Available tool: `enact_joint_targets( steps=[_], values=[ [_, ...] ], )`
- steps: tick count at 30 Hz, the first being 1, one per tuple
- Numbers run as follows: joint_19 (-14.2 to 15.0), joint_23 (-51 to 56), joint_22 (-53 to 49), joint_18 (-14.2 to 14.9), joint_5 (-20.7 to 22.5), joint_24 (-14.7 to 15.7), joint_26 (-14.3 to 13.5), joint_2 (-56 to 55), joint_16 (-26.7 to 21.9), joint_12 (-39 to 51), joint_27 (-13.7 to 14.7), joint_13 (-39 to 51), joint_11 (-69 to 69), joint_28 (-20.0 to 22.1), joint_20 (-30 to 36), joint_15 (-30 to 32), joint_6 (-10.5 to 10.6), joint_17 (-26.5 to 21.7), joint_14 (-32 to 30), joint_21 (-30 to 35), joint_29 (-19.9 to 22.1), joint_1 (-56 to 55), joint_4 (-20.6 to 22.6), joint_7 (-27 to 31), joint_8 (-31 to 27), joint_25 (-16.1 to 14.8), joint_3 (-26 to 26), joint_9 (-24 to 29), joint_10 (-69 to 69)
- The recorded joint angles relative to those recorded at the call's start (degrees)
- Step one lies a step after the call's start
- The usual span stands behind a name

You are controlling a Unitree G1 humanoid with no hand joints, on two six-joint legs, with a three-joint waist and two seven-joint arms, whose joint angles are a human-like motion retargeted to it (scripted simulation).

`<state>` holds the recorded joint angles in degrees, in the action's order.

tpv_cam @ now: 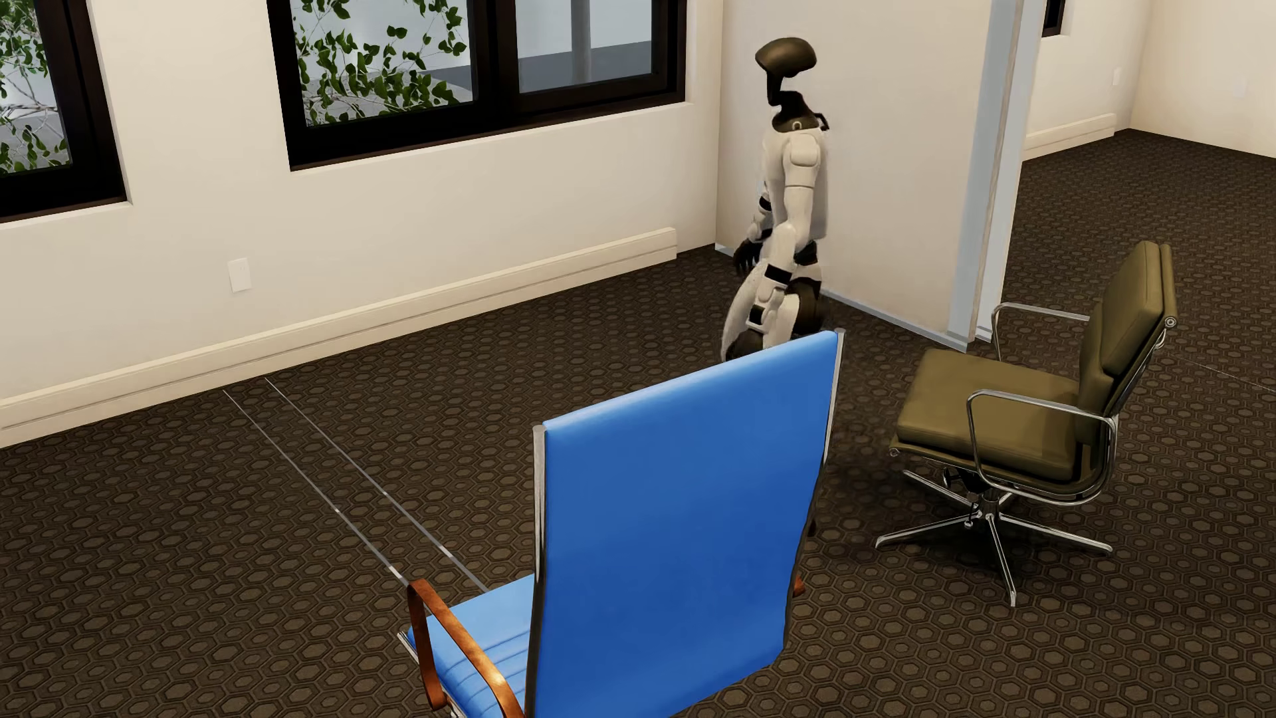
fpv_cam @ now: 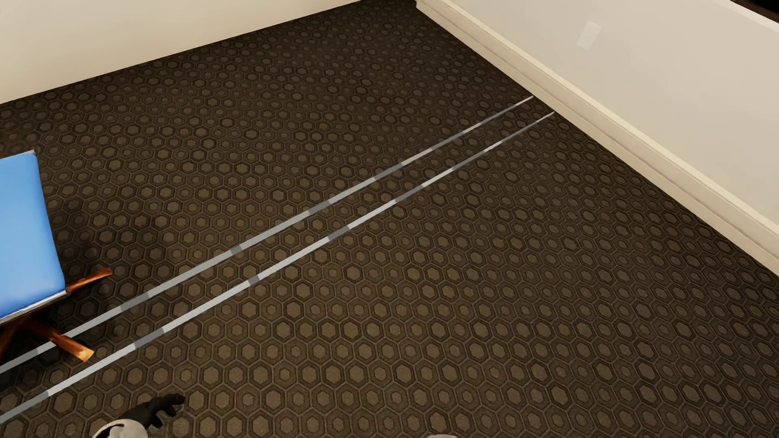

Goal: Rise from the dark chair

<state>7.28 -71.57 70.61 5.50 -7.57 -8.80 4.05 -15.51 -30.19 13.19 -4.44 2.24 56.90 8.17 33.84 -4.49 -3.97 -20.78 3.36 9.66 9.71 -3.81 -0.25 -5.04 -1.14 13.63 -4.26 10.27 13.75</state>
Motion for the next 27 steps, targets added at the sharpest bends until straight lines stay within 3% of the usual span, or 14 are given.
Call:
enact_joint_targets(
  steps=[2,4,6,8,9,10,11,12,14,16,17,21,24,27],
  values=[
    [-2.04,-0.92,-0.44,0.47,4.64,1.48,-0.66,-6.11,-1.25,0.76,-0.57,-0.60,-10.62,-0.02,-0.42,-1.41,0.09,1.12,2.59,-0.79,-2.06,4.23,0.13,-0.27,-1.34,0.89,-1.64,0.26,-2.52],
    [-3.03,-2.39,-0.15,0.47,8.90,2.19,-1.48,-7.84,-2.21,0.85,-0.14,-1.19,-29.12,0.81,0.40,2.28,-0.03,2.10,4.82,-1.12,-1.04,8.43,0.50,-0.58,-1.25,-0.55,-2.66,0.12,-4.42],
    [-2.55,-2.85,0.53,-0.01,10.16,2.19,-1.66,-6.16,-2.02,0.66,-0.55,-2.80,-43.51,0.34,1.37,8.90,-0.27,1.77,5.61,-1.64,-1.25,12.22,1.50,-1.52,0.09,-1.15,-3.20,-0.80,-4.56],
    [-1.78,-3.54,0.57,0.05,8.81,0.98,-1.29,-3.46,-0.65,0.02,-1.29,-5.05,-41.38,-0.62,0.17,8.00,-0.08,0.33,6.22,-2.71,-2.01,15.06,2.74,-1.86,2.16,-0.90,-2.98,-2.10,-0.10],
    [-2.57,-3.96,0.32,1.71,8.68,1.15,-1.26,-1.49,0.22,-0.59,-1.58,-5.80,-41.86,0.14,-0.84,9.27,0.75,-0.43,5.85,-2.80,-1.48,14.90,2.14,-2.16,2.30,-1.48,-2.32,-2.70,5.77],
    [-3.44,-5.18,0.30,6.98,9.22,2.09,-1.13,0.62,0.75,-1.40,-1.66,-5.49,-40.70,0.47,-1.99,9.34,1.43,-0.65,3.28,-1.96,-1.80,12.98,0.09,-2.44,1.40,-1.99,-1.51,-2.66,15.03],
    [-4.85,-5.29,0.13,15.13,9.51,3.31,-0.62,2.86,1.02,-2.33,-2.17,-5.22,-39.71,0.20,-2.56,8.23,1.84,-0.74,-3.65,-1.19,-1.76,9.57,-2.57,-2.90,0.98,-2.64,-0.69,-2.51,26.03],
    [-6.82,-4.18,-0.13,18.64,9.49,4.26,-0.21,5.47,1.23,-2.52,-2.30,-4.93,-39.25,-0.79,-2.26,6.06,2.39,-1.08,-8.38,-0.87,-1.20,5.26,-5.10,-3.05,1.46,-3.67,0.10,-1.94,37.24],
    [-7.33,-2.98,0.97,15.04,8.89,4.34,0.05,10.25,1.89,-2.50,-1.21,-2.98,-39.14,0.08,-1.09,3.65,2.35,-1.06,-3.49,-1.02,0.28,-1.21,-7.00,-1.82,2.06,-3.67,1.75,-0.53,47.68],
    [-5.93,-0.92,1.30,14.06,7.30,5.35,0.16,12.87,2.47,-4.06,-0.20,-2.07,-39.44,-0.44,-3.03,1.78,2.04,-1.10,-0.53,0.79,2.13,-5.63,-8.19,-0.27,1.50,-4.82,2.69,-1.61,42.89],
    [-5.05,0.01,1.31,12.26,6.29,5.23,0.06,13.64,2.73,-4.50,0.24,-1.70,-39.45,-0.73,-3.84,0.76,2.05,-1.28,0.17,1.44,2.37,-6.77,-8.19,0.45,1.37,-4.37,3.30,-2.22,36.36],
    [-2.12,0.91,1.86,9.72,2.35,5.33,-0.04,10.46,2.58,-6.59,1.07,0.24,-31.68,-0.57,-5.76,-4.57,2.93,-1.64,-8.65,6.55,2.75,-6.70,-9.74,6.12,-1.35,-3.90,3.17,-4.21,6.03],
    [-0.03,-0.04,1.48,12.55,-0.08,4.98,-0.27,8.93,1.79,-7.07,1.18,0.69,-30.78,-0.81,-6.41,-4.73,3.53,-1.22,-14.32,8.07,2.51,-6.35,-11.86,7.60,-3.74,-3.85,2.62,-5.04,2.99],
    [3.22,-1.46,0.41,10.46,-2.97,3.51,-1.24,4.47,0.47,-7.60,1.34,1.20,-30.39,-1.32,-7.69,-0.85,3.52,-1.14,-4.28,8.93,1.41,-2.72,-10.86,5.89,-5.70,-2.37,1.95,-5.96,2.99]
  ],
)
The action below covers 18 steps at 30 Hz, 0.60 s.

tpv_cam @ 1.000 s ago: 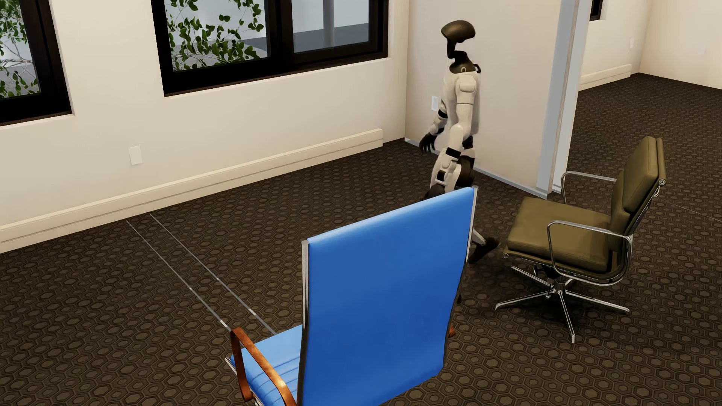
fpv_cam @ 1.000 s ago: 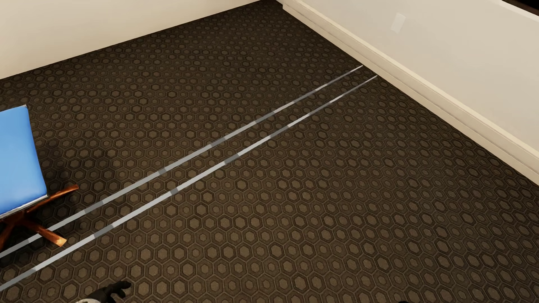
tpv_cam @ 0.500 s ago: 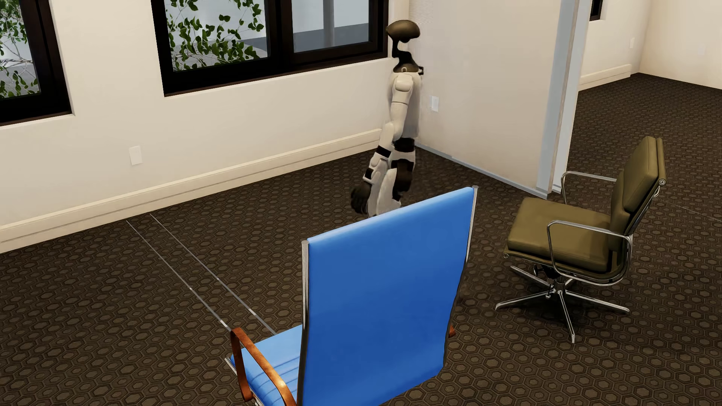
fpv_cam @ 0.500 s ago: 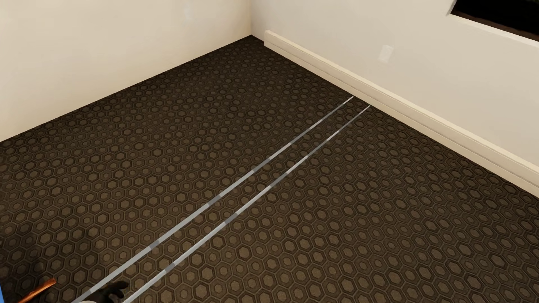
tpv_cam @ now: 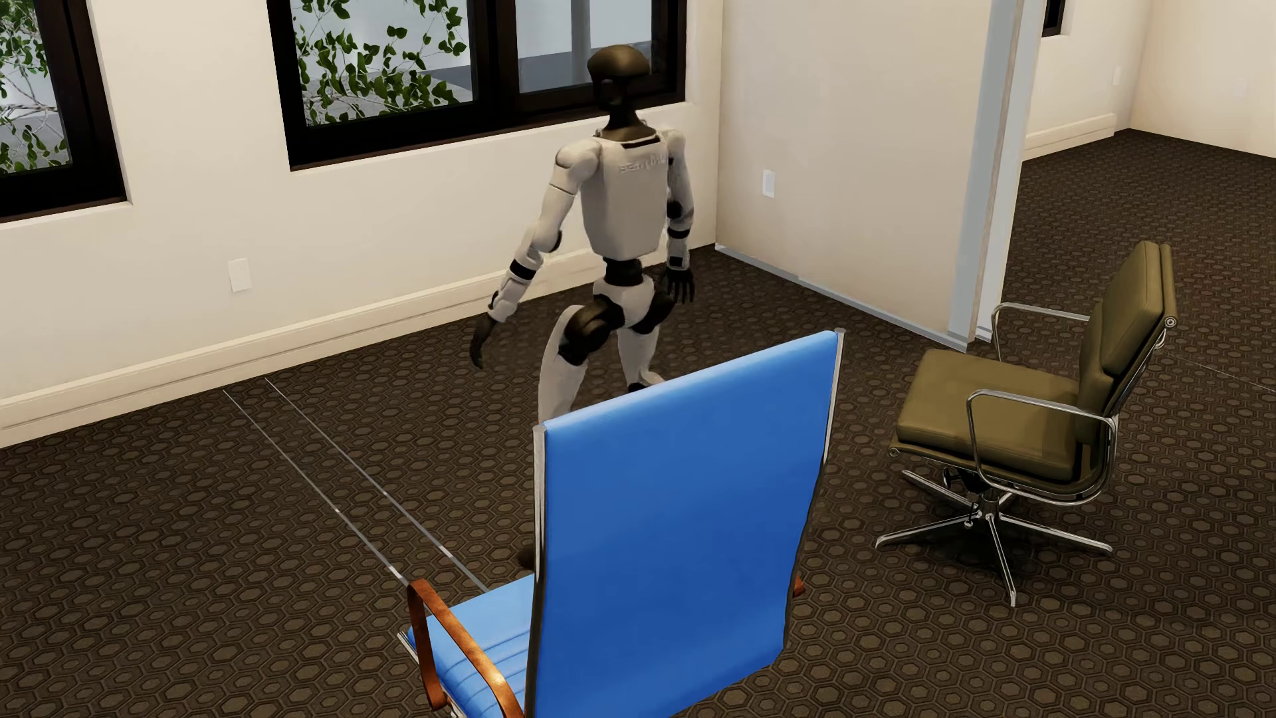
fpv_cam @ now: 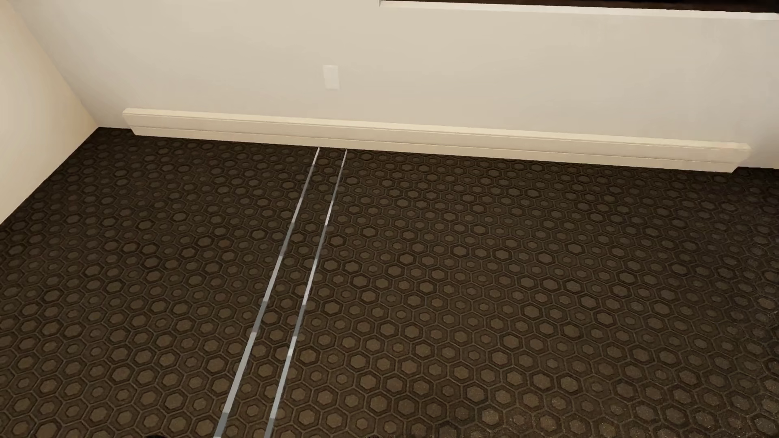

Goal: Rise from the dark chair

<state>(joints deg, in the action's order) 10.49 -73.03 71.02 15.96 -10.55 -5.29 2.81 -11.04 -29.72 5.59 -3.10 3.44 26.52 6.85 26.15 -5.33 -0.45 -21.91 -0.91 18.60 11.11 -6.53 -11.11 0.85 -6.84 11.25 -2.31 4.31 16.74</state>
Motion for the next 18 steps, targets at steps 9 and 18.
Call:
enact_joint_targets(
  steps=[9,18],
  values=[
    [-1.80,-4.40,0.23,-1.14,3.08,2.37,-1.24,-2.83,-1.20,1.07,-0.10,2.94,-0.86,1.22,-1.02,-0.24,-2.92,2.42,4.83,1.68,-2.09,4.67,4.41,-3.88,4.11,3.85,-0.63,0.75,-6.38],
    [-1.87,-4.74,0.99,-3.71,4.91,3.28,-2.14,0.33,3.29,-0.05,0.68,2.18,-13.30,2.34,-0.21,5.19,-3.53,1.46,2.62,2.98,-0.27,1.99,4.43,-3.74,5.92,3.18,0.24,1.58,-7.67]
  ],
)
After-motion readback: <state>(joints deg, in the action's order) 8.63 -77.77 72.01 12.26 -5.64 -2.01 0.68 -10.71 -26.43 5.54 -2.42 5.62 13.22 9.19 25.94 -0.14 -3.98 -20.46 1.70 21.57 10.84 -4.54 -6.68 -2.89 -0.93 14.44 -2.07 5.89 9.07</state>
